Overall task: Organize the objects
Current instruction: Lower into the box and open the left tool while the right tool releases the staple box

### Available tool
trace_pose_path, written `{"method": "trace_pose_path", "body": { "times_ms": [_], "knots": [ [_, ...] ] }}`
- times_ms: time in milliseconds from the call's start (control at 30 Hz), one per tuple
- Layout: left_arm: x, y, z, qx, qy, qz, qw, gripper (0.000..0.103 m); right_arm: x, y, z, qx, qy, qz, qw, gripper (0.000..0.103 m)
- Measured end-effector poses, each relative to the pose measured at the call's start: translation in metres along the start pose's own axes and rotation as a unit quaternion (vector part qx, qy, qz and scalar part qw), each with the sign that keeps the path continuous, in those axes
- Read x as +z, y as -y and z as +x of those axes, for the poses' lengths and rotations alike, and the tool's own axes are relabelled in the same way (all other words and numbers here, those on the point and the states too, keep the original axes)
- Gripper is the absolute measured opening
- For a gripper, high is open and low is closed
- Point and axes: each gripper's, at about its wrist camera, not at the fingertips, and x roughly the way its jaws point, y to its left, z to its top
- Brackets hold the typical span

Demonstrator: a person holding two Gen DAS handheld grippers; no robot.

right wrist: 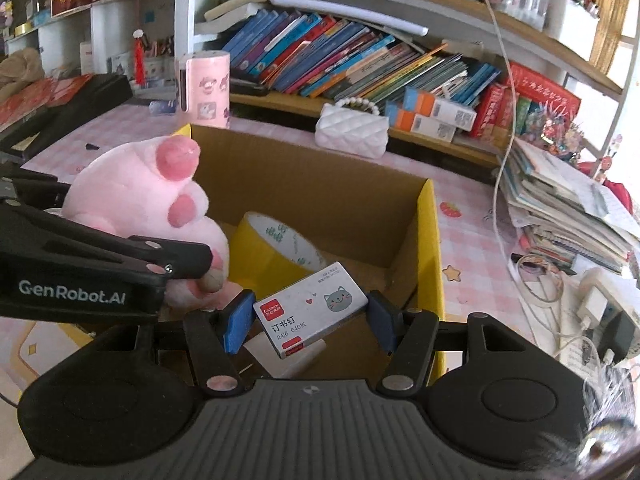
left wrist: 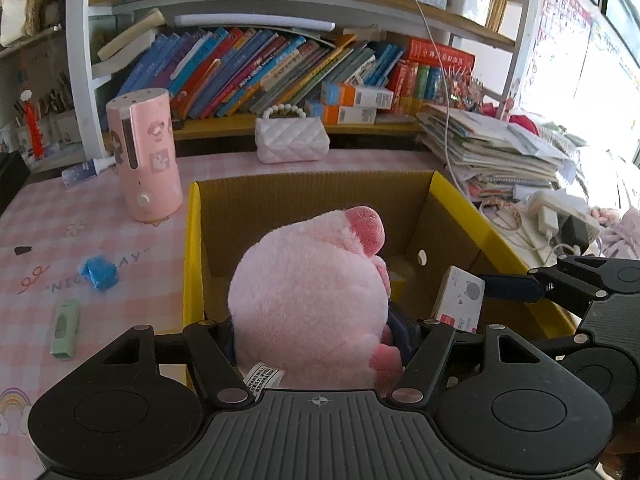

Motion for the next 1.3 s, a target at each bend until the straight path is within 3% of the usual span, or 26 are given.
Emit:
{"method": "trace_pose_path", "body": {
  "times_ms": [233, 800, 967, 1300],
  "knots": [
    [0.000, 0.002, 0.009, 0.004, -0.013, 0.016, 0.9998, 0.070, 0.000, 0.003, 0.014, 0.021, -0.029, 0.004, 0.999, 0.058],
    [-0.001, 0.001, 0.008, 0.005, -0.004, 0.022, 0.9997, 0.075, 0.000, 0.003, 0.020, 0.017, -0.030, -0.016, 0.999, 0.059],
    [0.000, 0.001, -0.003, 0.004, 0.023, 0.018, 0.9996, 0.084, 0.001, 0.002, 0.018, 0.019, -0.033, -0.009, 0.999, 0.059],
    [0.005, -0.004, -0.041, -0.005, 0.083, 0.012, 0.9965, 0.084, 0.002, -0.003, -0.003, -0.005, -0.014, 0.009, 1.000, 0.059]
  ]
}}
